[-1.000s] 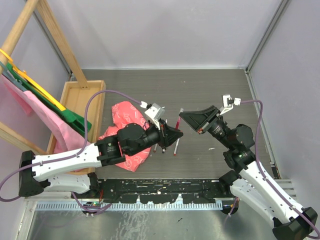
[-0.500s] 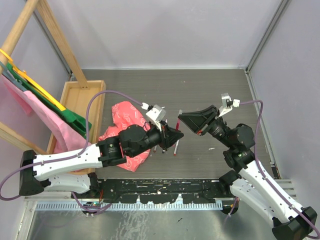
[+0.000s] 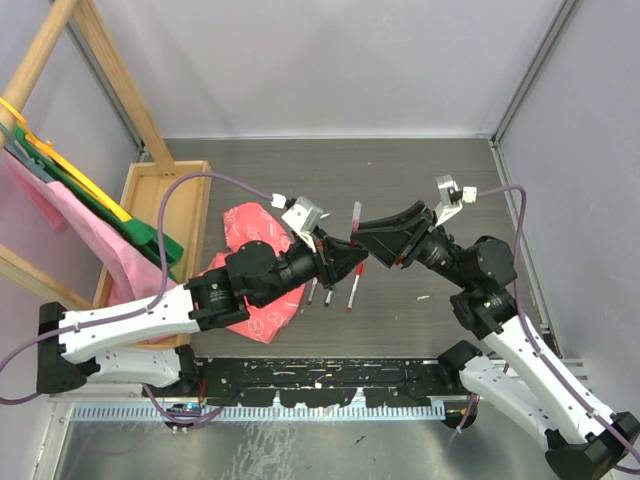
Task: Insert the pens into the pen caps
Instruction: Insert the pen cap onto the pen, then press the pen cap onto the pen.
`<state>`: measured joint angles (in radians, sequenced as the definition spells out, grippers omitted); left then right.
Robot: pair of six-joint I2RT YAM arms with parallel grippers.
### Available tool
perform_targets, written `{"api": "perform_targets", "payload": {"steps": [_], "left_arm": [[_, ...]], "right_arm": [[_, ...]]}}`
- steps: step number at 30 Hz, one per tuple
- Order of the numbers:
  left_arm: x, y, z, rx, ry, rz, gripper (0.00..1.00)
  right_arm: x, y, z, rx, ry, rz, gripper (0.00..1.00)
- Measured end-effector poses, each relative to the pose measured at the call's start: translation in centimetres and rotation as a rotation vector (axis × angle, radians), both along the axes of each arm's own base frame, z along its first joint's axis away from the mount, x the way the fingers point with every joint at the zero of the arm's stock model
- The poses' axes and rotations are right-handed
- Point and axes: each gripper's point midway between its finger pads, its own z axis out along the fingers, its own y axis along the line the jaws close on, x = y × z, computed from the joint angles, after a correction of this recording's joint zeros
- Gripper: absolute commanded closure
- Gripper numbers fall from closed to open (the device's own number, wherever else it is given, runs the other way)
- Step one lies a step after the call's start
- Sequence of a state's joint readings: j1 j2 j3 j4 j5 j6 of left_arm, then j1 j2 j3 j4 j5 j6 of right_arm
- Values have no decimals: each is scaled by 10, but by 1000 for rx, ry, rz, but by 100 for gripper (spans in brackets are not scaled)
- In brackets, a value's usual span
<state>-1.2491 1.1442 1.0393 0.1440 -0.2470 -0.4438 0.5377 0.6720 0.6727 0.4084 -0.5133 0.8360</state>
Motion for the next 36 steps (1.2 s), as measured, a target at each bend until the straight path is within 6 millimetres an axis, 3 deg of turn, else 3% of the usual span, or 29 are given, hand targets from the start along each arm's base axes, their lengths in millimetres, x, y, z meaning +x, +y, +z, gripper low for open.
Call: {"api": "perform_targets", "payload": {"steps": [7, 15, 27, 36], "left_arm": [[-3, 12, 18, -21, -42, 2, 100], [-6, 21, 19, 82, -67, -16, 100], [-11, 30, -9, 245, -66, -48, 100], [-13, 30, -9, 260, -61, -60, 100]], "right_arm": [[-4, -12, 32, -25, -43, -70, 47], [7, -32, 49, -48, -10, -216, 45], [33, -17, 47, -88, 89, -216, 45], [38, 2, 29, -134, 160, -129, 49]]}}
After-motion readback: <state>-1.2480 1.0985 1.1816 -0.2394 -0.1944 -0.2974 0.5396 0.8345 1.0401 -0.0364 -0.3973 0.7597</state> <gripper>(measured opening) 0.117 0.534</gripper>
